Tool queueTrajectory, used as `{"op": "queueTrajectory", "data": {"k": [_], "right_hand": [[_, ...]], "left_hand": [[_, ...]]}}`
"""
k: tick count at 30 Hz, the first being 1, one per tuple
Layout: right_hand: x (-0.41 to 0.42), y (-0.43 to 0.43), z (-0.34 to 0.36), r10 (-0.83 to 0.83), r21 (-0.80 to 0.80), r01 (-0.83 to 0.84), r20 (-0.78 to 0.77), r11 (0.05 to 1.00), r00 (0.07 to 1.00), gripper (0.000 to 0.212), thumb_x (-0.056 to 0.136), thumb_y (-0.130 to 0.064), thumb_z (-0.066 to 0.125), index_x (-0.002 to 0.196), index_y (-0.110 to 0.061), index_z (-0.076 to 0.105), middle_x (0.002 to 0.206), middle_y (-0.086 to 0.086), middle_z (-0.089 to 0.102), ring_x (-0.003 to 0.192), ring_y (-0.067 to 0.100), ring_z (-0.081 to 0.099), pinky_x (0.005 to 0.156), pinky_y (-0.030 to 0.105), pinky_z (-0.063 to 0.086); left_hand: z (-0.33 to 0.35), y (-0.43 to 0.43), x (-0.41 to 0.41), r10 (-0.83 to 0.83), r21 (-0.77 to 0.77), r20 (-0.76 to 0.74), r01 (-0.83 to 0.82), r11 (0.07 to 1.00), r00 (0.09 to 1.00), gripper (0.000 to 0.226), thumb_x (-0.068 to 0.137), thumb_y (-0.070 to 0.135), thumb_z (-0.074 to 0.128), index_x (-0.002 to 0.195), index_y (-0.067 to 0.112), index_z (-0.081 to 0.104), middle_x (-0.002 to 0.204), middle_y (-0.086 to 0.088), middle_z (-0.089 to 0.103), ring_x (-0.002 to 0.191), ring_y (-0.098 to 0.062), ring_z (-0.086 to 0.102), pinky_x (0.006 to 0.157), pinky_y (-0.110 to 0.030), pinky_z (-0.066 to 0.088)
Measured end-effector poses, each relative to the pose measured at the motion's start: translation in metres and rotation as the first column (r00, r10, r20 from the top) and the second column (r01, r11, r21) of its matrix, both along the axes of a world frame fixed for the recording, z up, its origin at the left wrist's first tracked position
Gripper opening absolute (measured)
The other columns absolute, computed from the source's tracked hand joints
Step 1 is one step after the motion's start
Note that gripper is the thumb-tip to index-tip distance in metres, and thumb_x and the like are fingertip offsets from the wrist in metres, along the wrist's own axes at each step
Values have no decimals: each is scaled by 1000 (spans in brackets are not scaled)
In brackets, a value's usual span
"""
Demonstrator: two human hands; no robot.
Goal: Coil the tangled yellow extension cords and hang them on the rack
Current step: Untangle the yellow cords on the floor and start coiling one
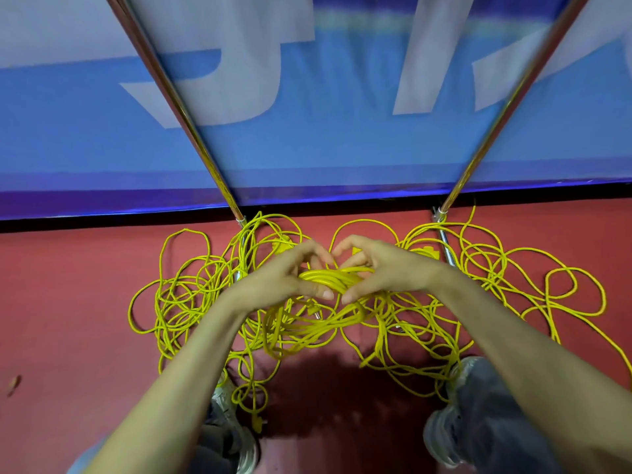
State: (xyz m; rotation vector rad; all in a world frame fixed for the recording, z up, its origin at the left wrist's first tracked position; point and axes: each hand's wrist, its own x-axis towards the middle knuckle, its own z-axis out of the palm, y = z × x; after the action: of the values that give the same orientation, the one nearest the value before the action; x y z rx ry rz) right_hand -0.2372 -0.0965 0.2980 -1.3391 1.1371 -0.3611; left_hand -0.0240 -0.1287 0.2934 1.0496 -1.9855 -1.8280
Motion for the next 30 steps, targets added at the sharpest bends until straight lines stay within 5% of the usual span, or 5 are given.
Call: {"op": "queueTrajectory", "data": {"k": [4, 13, 19, 25, 30], "right_hand": [[7, 1, 2, -2, -2, 2, 5, 1000, 1000, 55, 70, -9, 81, 106, -33, 46, 99, 1, 66, 93, 31, 64, 94, 41, 48], [5, -1, 8, -146, 9, 146, 160, 989, 976, 40, 79, 4, 70, 106, -17, 50, 91, 9, 67, 76, 15, 63, 66, 19, 51], [8, -3, 4, -433, -23, 447, 203, 894, 878, 43, 78, 0, 71, 111, -13, 48, 90, 11, 65, 55, 4, 63, 49, 18, 48], [22, -3, -1, -575, -147, 610, 221, 779, 788, 46, 75, -6, 77, 98, -26, 42, 92, 11, 63, 67, 21, 64, 61, 36, 54], [49, 13, -10, -480, -430, 423, -28, 797, 877, 53, 74, -23, 79, 100, -23, 33, 92, -6, 65, 84, 25, 64, 76, 42, 52]], "left_hand": [[-2, 2, -3, 76, 12, -20, -76, 997, 997, 58, 72, -9, 77, 100, 16, 34, 88, -3, 55, 70, -23, 55, 61, -38, 46], [1, -2, -7, 160, -307, -43, -165, 937, 986, 39, 70, 12, 84, 93, 23, 55, 85, 8, 57, 76, -5, 53, 70, -31, 46], [-5, -4, -8, 574, -684, -56, -450, 574, 817, 51, 71, 38, 82, 104, 11, 52, 91, 1, 48, 81, -8, 44, 74, -19, 35], [-2, 9, -28, 607, -180, 60, -590, 787, 792, 39, 98, 46, 48, 115, 12, 39, 80, -8, 70, 67, -19, 69, 72, -38, 54], [2, 5, -43, 756, 421, -92, -662, 620, 649, 85, 75, 32, 79, 130, -9, 29, 84, -11, 64, 70, -20, 67, 58, -31, 55]]}}
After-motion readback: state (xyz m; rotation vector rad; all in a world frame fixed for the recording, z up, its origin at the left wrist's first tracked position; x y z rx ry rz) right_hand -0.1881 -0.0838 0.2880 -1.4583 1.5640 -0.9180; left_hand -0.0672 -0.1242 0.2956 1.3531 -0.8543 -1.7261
